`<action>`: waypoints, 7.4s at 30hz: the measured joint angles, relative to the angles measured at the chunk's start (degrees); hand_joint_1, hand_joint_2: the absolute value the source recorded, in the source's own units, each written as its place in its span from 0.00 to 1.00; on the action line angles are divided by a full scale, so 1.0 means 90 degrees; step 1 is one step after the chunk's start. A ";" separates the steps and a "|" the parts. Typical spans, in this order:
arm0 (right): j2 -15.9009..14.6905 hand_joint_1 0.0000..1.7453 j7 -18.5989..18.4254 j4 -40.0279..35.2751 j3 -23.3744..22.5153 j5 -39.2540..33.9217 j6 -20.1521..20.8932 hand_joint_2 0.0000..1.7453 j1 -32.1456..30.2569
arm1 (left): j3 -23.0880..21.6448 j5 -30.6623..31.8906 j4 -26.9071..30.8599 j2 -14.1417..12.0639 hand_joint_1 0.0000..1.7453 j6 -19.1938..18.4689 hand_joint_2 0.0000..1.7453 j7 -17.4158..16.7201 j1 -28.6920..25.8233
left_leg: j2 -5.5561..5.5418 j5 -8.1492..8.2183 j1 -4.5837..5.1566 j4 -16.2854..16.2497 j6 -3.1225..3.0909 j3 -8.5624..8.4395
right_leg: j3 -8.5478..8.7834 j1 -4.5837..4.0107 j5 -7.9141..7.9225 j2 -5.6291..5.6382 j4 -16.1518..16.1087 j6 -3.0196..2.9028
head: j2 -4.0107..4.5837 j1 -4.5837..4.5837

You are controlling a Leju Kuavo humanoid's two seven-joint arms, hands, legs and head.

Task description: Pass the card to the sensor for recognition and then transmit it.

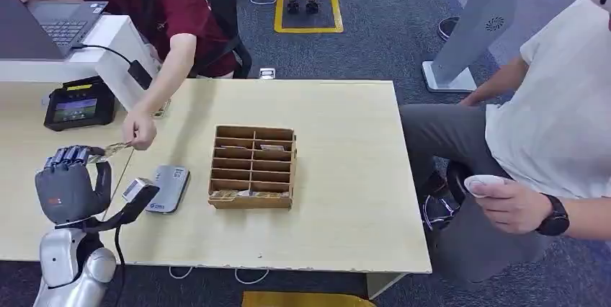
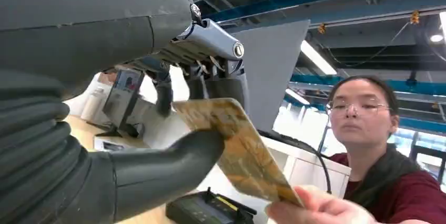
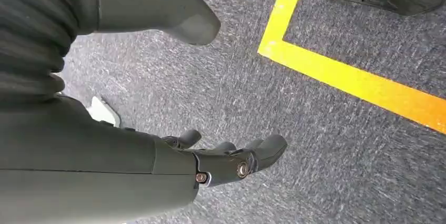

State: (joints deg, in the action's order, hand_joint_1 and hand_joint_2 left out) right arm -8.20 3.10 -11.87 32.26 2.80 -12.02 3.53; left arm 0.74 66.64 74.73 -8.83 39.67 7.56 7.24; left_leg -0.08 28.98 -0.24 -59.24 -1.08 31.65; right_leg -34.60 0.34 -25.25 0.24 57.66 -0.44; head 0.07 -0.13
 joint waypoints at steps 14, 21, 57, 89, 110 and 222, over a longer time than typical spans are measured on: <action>0.0000 0.00 0.0027 -0.0019 0.0070 0.0085 -0.0036 1.00 0.0004 | -0.0056 -0.0423 -0.0002 -0.0024 1.00 0.0000 1.00 0.0335 0.0001 | -0.0001 0.0000 0.0000 0.0000 0.0000 0.0001 | 0.0000 0.0000 0.0000 0.0000 0.0001 0.0000 | 0.0000 0.0000; 0.0000 0.00 0.0056 -0.0022 0.0070 0.0095 -0.0066 1.00 -0.0002 | -0.0124 -0.3485 0.0102 -0.0029 1.00 -0.1087 1.00 0.0765 -0.0121 | 0.0000 0.0000 0.0000 0.0000 0.0000 -0.0001 | -0.0001 0.0000 0.0000 0.0001 0.0001 0.0000 | 0.0000 -0.0002; 0.0007 0.00 -0.0022 -0.0032 0.0100 0.0313 -0.0063 1.00 0.0049 | -0.0687 -0.5624 -0.0503 0.0083 1.00 -0.2735 1.00 -0.0476 0.0148 | -0.0003 -0.0005 0.0000 0.0000 0.0007 0.0003 | -0.0004 0.0000 0.0007 -0.0002 0.0001 -0.0004 | 0.0000 -0.0002; 0.0007 0.00 -0.0117 -0.0056 0.0158 0.0466 -0.0005 1.00 0.0090 | -0.0889 -0.4779 -0.1498 0.0002 1.00 -0.2351 1.00 -0.0787 0.0445 | -0.0002 -0.0005 0.0000 0.0000 0.0007 0.0005 | -0.0006 -0.0001 0.0007 -0.0001 0.0004 -0.0004 | 0.0000 -0.0002; 0.0007 0.00 -0.0117 -0.0063 0.0160 0.0554 0.0046 1.00 0.0125 | -0.0889 -0.4281 -0.1805 -0.0097 1.00 -0.2222 1.00 -0.1078 0.0531 | -0.0004 -0.0010 0.0000 0.0000 0.0015 0.0004 | -0.0005 -0.0001 0.0008 -0.0003 0.0008 -0.0004 | 0.0000 -0.0002; 0.0070 0.00 -0.0151 -0.0175 0.0000 0.1345 0.0114 1.00 0.0241 | -0.0600 -0.4281 -0.0675 -0.0022 1.00 -0.2815 1.00 -0.1059 0.0356 | -0.0004 -0.0047 0.0000 0.0004 0.0053 0.0032 | -0.0050 -0.0001 0.0027 -0.0002 0.0028 -0.0031 | 0.0000 -0.0002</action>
State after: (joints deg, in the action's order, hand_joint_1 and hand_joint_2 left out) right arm -7.56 1.75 -13.44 32.26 14.91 -10.99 5.70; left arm -4.66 28.11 68.65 -9.03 14.34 -1.97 10.44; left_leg -0.12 28.56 -0.24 -59.20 -0.61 31.93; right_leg -35.05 0.33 -25.01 0.22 57.92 -0.73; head 0.07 -0.15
